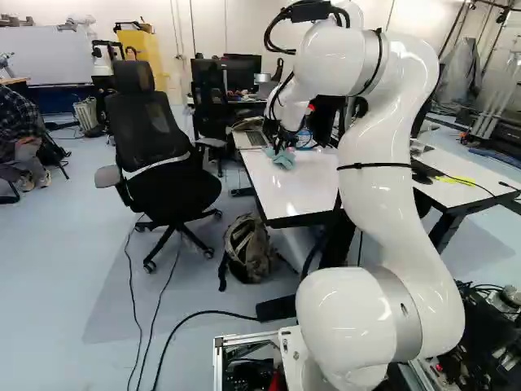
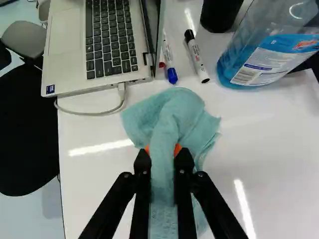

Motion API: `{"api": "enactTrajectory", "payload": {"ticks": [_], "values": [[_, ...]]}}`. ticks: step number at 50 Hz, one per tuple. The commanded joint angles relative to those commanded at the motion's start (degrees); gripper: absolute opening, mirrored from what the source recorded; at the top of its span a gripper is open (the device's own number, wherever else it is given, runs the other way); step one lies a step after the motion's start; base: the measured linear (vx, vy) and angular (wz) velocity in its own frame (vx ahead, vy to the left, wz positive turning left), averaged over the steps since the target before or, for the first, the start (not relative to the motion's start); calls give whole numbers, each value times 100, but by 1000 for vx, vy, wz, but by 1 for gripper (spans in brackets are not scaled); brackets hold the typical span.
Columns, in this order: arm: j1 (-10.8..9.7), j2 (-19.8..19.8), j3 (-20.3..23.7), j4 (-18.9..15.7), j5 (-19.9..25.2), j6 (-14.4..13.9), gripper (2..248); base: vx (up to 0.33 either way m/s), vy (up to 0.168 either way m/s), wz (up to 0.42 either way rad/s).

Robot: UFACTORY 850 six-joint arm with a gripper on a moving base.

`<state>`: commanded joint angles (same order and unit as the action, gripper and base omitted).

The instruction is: Clean the table with the green towel

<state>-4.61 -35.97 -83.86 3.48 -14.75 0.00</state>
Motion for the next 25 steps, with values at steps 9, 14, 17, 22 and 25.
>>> {"api": "enactTrajectory", "payload": {"ticks": [9,14,17,22,25], "values": [[-112,-126,-177,0,0,0,53,0,0,0],[-183,-156,-220,0,0,0,53,0,0,0],[-227,-164,-231,0,0,0,53,0,0,0],[-302,-165,-231,0,0,0,53,0,0,0],[-348,-149,-209,0,0,0,53,0,0,0]]}}
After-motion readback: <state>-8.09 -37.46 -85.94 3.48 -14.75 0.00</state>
